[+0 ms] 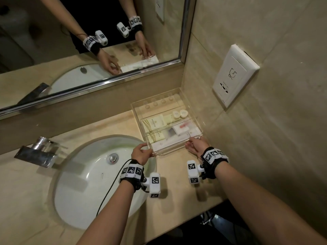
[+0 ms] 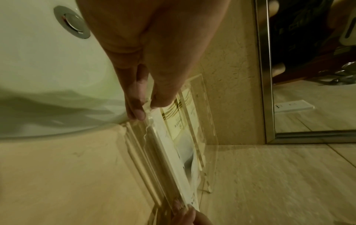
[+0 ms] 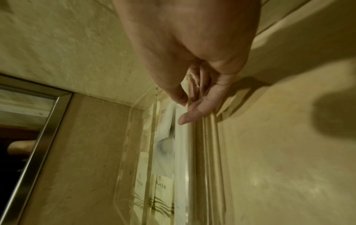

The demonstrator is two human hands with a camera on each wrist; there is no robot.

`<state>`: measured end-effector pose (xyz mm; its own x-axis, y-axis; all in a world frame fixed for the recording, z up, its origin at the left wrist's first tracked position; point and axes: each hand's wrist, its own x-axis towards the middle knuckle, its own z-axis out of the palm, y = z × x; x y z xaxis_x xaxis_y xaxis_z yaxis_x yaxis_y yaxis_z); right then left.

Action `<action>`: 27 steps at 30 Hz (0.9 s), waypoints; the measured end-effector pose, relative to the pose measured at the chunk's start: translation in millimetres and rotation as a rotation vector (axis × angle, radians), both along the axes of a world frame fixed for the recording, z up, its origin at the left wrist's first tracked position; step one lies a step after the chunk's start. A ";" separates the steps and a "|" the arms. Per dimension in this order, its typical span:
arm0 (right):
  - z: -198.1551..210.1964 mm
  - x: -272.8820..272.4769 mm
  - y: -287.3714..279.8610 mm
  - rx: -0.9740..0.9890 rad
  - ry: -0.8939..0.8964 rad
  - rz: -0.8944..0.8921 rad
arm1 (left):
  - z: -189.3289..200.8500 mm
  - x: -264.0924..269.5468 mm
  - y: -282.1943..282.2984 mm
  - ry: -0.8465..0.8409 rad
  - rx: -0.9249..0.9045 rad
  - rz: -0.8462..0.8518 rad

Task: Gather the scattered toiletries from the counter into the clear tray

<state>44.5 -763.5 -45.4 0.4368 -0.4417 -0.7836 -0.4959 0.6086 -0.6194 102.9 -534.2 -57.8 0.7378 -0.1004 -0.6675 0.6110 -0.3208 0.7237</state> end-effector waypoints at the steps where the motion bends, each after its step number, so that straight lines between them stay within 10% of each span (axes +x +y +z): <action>1: -1.7 4.0 -0.8 0.003 0.002 0.002 | -0.8 2.6 -0.9 0.002 -0.002 0.012; 27: -6.5 58.3 -12.8 0.072 -0.041 0.044 | 37.4 14.1 -8.0 0.275 -0.478 0.486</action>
